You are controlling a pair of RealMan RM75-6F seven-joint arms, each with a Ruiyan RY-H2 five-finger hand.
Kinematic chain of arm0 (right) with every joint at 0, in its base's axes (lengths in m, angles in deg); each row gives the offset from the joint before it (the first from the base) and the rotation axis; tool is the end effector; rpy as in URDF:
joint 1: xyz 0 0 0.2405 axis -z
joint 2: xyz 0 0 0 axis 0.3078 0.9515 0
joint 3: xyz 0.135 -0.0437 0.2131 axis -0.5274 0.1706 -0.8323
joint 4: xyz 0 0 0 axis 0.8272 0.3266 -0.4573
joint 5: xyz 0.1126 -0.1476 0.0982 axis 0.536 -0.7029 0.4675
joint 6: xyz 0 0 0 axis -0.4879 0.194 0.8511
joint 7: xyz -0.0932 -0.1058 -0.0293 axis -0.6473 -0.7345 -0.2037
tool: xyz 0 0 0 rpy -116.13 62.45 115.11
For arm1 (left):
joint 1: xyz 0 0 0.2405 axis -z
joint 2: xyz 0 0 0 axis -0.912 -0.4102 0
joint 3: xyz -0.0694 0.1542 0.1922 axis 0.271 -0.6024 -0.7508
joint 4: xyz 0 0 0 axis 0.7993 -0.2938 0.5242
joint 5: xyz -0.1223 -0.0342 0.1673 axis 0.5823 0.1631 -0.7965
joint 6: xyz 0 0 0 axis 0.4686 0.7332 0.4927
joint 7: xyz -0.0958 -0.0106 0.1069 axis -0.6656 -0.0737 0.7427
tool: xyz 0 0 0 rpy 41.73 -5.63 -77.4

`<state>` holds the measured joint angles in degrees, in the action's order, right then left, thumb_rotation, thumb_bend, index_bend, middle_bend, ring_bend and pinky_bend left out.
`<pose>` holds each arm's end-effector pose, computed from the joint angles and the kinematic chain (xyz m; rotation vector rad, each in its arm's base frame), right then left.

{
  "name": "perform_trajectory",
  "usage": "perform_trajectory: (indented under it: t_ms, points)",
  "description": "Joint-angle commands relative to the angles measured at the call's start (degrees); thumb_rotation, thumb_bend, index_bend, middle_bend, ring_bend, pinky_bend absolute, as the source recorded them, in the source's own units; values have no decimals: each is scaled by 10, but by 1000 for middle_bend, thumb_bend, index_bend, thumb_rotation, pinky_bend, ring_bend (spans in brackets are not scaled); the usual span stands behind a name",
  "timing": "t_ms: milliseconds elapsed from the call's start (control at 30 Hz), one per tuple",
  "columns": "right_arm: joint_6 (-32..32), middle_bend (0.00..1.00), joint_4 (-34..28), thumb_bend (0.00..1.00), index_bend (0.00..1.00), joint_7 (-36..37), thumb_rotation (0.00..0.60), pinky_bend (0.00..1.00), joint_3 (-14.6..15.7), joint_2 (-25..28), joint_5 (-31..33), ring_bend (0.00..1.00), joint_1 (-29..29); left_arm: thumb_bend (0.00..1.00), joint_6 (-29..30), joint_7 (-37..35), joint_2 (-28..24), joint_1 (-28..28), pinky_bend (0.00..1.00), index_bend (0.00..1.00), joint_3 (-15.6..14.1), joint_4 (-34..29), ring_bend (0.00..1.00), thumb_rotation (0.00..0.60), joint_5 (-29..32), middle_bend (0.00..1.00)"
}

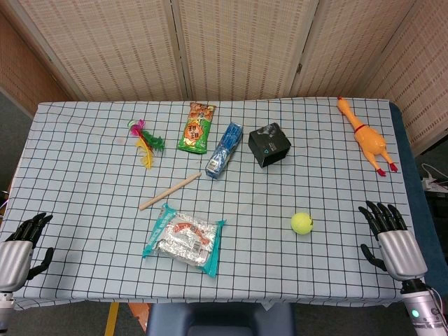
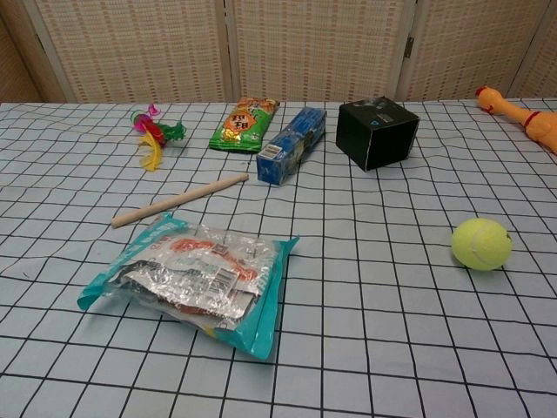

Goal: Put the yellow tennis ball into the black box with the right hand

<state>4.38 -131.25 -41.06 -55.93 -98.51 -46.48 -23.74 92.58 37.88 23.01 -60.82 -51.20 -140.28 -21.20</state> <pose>-0.3011 -0.1752 0.1349 1.5379 -0.8884 0.8347 -0.3147 0.1760 0.1548 -1.4340 -0.8596 -0.8370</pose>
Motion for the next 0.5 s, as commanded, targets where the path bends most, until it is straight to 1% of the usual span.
perform_trajectory:
  t_ms: [33,300,500]
  points:
    - [-1,20,1,257,109,0,600,0,0,0,0,0,0,457,0,1,0,0,415,146,0,0,143,600,0,106]
    - [-5,20,3,258,112,4,600,0,0,-3,-4,0,0,458,0,-2,-1,0,415,146,-1,-1,143,600,-3,106]
    - [-17,21,19,257,131,-3,600,0,-2,-19,-11,0,2,456,-8,-9,-2,3,415,146,-4,2,143,600,-5,106]
